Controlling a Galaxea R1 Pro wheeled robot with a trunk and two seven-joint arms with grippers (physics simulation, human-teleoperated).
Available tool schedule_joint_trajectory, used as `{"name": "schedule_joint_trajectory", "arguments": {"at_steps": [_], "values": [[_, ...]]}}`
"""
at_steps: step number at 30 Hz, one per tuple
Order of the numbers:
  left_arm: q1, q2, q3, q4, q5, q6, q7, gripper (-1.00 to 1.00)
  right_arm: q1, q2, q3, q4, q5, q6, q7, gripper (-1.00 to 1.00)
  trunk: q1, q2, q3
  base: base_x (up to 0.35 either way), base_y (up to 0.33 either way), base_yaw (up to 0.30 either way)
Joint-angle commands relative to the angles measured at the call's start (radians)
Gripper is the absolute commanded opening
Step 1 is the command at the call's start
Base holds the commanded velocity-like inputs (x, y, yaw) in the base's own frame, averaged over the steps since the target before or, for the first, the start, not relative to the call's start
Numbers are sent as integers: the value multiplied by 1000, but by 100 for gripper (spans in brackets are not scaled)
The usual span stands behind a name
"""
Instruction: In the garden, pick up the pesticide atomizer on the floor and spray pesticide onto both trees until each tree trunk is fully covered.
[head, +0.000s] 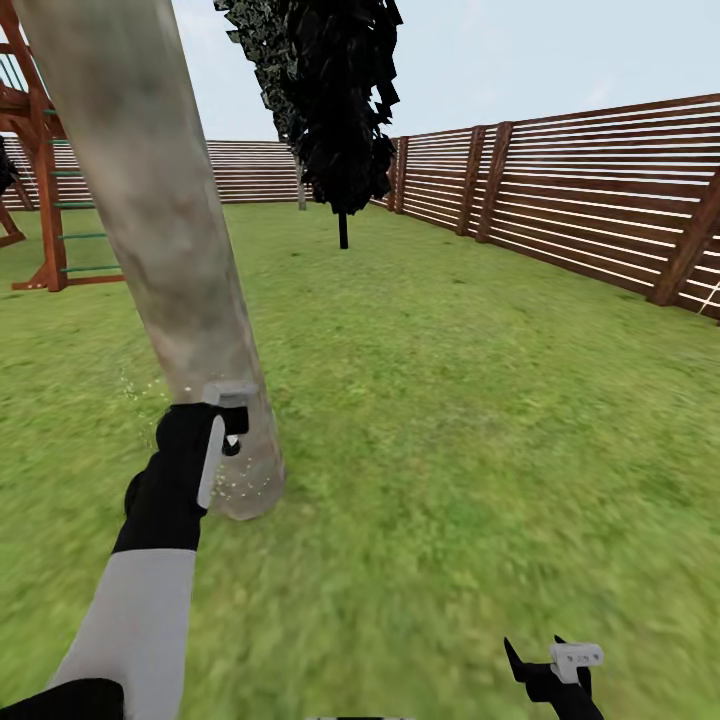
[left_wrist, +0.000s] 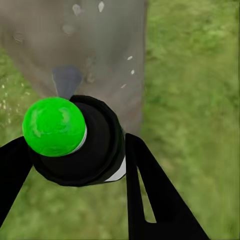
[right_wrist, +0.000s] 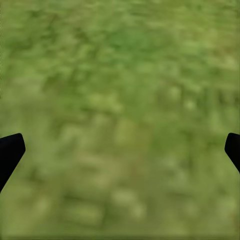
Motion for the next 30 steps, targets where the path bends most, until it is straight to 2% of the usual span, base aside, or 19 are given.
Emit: {"name": "schedule_joint_trajectory", "arguments": {"at_steps": [1,3,5,6,7,9,11,16,18,19,21,22,24,28,30], "values": [[-5,-6,-6,0,-20,1,1,-100,0,0,0,0,0,0,0,100,0,0,0,0,0,0],[-6,1,-1,-1,-27,3,1,-100,0,0,-1,0,0,0,0,100,0,0,0,0,0,0],[-5,14,38,-1,-29,3,1,-100,0,0,0,0,0,0,0,100,0,0,0,0,0,0],[1,30,82,-1,-31,3,0,-100,0,0,-1,0,0,0,0,100,0,0,0,0,0,0],[5,51,92,-1,-30,3,0,-100,0,0,-1,0,0,0,0,100,0,0,0,0,0,0],[8,69,97,-1,-30,3,-1,-100,0,0,0,0,0,0,0,100,0,0,0,0,0,0],[21,73,92,0,-29,1,-2,-100,0,0,0,1,0,0,0,100,0,0,0,0,0,0],[136,62,65,14,-22,-13,-10,-100,0,0,0,1,0,0,0,100,0,0,0,0,0,0],[172,61,59,51,-19,-26,-11,-100,0,0,0,2,0,0,0,100,0,0,0,0,0,0],[179,61,59,114,-18,-64,-11,-100,0,0,0,2,0,0,0,100,0,0,0,0,0,0],[183,61,60,288,-16,-213,-11,-100,0,0,0,2,0,0,0,100,0,0,0,0,0,0],[184,61,61,337,-16,-252,-10,-100,0,0,0,2,0,-1,0,100,0,0,0,0,0,0],[184,61,62,403,-16,-311,-8,-100,0,0,0,2,0,-1,1,100,0,0,0,0,0,0],[184,64,78,587,-19,-496,8,-100,0,0,-1,0,0,-1,-1,100,0,0,0,0,0,0],[185,64,75,613,-18,-533,9,-100,0,0,-1,0,0,0,-1,100,0,0,0,0,0,0]]}}
